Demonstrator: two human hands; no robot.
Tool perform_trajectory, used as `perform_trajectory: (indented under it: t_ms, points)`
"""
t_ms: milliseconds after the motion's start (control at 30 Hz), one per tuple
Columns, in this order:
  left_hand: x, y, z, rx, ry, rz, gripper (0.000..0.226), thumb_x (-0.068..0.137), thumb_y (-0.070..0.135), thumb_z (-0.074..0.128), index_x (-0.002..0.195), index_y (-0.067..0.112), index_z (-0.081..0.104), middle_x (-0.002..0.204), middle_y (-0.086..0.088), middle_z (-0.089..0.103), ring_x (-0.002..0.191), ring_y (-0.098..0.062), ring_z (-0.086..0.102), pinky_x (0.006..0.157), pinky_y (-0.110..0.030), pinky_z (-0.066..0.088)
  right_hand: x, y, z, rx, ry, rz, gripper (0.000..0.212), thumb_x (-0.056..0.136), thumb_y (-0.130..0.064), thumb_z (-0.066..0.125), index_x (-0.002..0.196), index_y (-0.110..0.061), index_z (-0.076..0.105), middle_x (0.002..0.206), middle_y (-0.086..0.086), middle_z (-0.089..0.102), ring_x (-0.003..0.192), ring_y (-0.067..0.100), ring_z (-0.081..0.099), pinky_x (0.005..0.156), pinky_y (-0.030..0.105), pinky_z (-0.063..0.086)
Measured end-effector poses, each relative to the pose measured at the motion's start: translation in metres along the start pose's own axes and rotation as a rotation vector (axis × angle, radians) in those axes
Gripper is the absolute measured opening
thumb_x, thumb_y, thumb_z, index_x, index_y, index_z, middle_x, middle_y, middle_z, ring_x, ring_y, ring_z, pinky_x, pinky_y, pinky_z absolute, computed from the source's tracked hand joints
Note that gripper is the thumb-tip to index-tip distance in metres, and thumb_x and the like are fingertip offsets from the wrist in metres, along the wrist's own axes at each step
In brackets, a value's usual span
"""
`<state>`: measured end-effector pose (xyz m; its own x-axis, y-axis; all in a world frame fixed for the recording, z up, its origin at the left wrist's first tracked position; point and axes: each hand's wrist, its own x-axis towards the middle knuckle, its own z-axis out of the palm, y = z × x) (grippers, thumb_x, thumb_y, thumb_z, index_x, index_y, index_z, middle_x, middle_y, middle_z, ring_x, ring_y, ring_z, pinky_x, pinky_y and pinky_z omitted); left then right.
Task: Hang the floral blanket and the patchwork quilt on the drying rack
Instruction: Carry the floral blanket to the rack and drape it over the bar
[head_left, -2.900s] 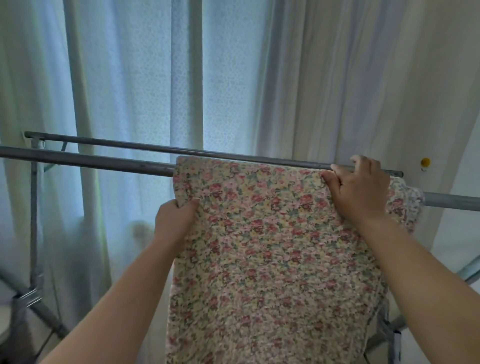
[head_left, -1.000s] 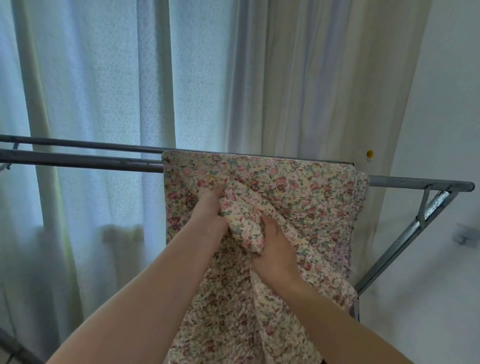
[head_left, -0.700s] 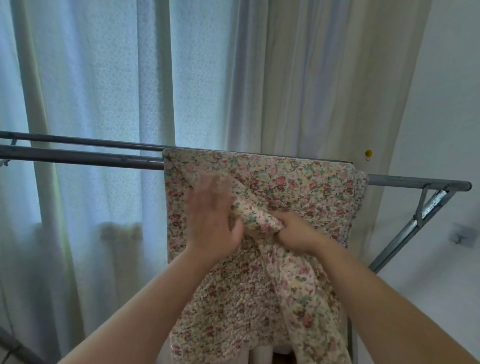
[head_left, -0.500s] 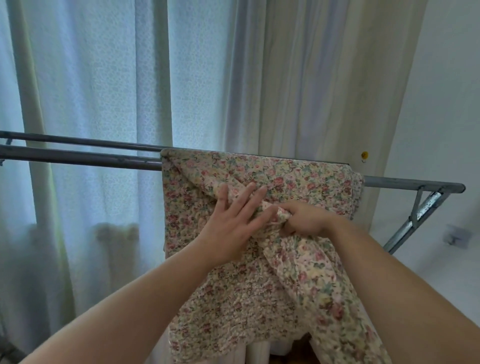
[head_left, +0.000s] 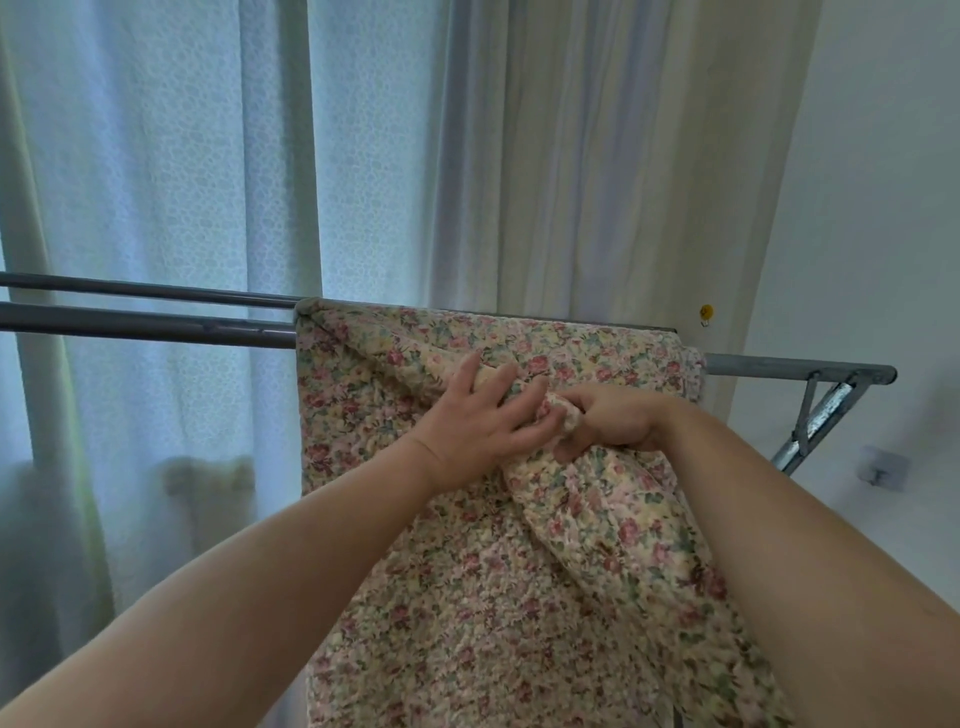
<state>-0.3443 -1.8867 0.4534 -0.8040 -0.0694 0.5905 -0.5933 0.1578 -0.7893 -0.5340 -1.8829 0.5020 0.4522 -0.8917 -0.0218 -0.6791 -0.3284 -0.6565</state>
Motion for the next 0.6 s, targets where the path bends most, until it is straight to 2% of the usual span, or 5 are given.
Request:
perform_trajectory:
  t_ms: [100,233,367,433,600]
  points:
    - [0.004,-0.006,-0.008,-0.069,-0.193,0.009,0.04,0.068,0.025,0.067,0.108,0.024,0.063,0.103,-0.001,0.069,0.085,-0.027,0.064,0.077,-0.046,0.051,-0.004,0.004,0.003,-0.144,0.128,0.031,0.025,0.075,-0.017,0.074,0.093,-0.022,0.058,0.083,-0.003,0.058,0.067,0.01,0.053,0.059,0.028,0.043]
    - [0.014,-0.001,-0.011,-0.153,-0.422,-0.155,0.032,0.085,0.018,0.046,0.116,0.022,0.052,0.105,-0.001,0.063,0.094,-0.029,0.057,0.09,-0.046,0.04,-0.007,0.007,0.026,-0.489,0.488,0.073,0.035,0.086,-0.027,0.059,0.12,-0.021,0.054,0.12,0.004,0.059,0.103,0.024,0.056,0.082,0.032,0.046]
    - [0.03,0.0,-0.012,-0.319,-0.486,-0.38,0.032,0.084,0.019,0.046,0.114,0.025,0.054,0.109,-0.002,0.062,0.103,-0.03,0.055,0.091,-0.044,0.036,-0.018,0.002,0.067,-0.794,0.842,-0.008,0.029,0.09,-0.02,0.041,0.114,-0.011,0.056,0.115,0.01,0.057,0.105,0.029,0.05,0.09,0.047,0.042]
    - [0.035,-0.002,-0.011,-0.38,-0.477,-0.478,0.032,0.081,0.023,0.049,0.112,0.029,0.057,0.11,0.001,0.063,0.106,-0.028,0.055,0.088,-0.041,0.037,-0.022,0.003,0.089,-0.81,0.926,-0.079,0.045,0.087,-0.035,0.041,0.121,-0.009,0.052,0.12,0.012,0.057,0.11,0.031,0.051,0.095,0.054,0.038]
    - [0.04,-0.009,-0.01,-0.521,-0.489,-0.68,0.036,0.074,0.022,0.052,0.107,0.032,0.06,0.107,0.004,0.065,0.101,-0.025,0.057,0.08,-0.036,0.039,-0.022,0.037,0.092,-0.847,0.792,0.085,0.108,0.076,-0.054,0.06,0.14,-0.029,-0.023,0.15,0.01,0.021,0.136,0.031,0.019,0.104,0.068,0.007]
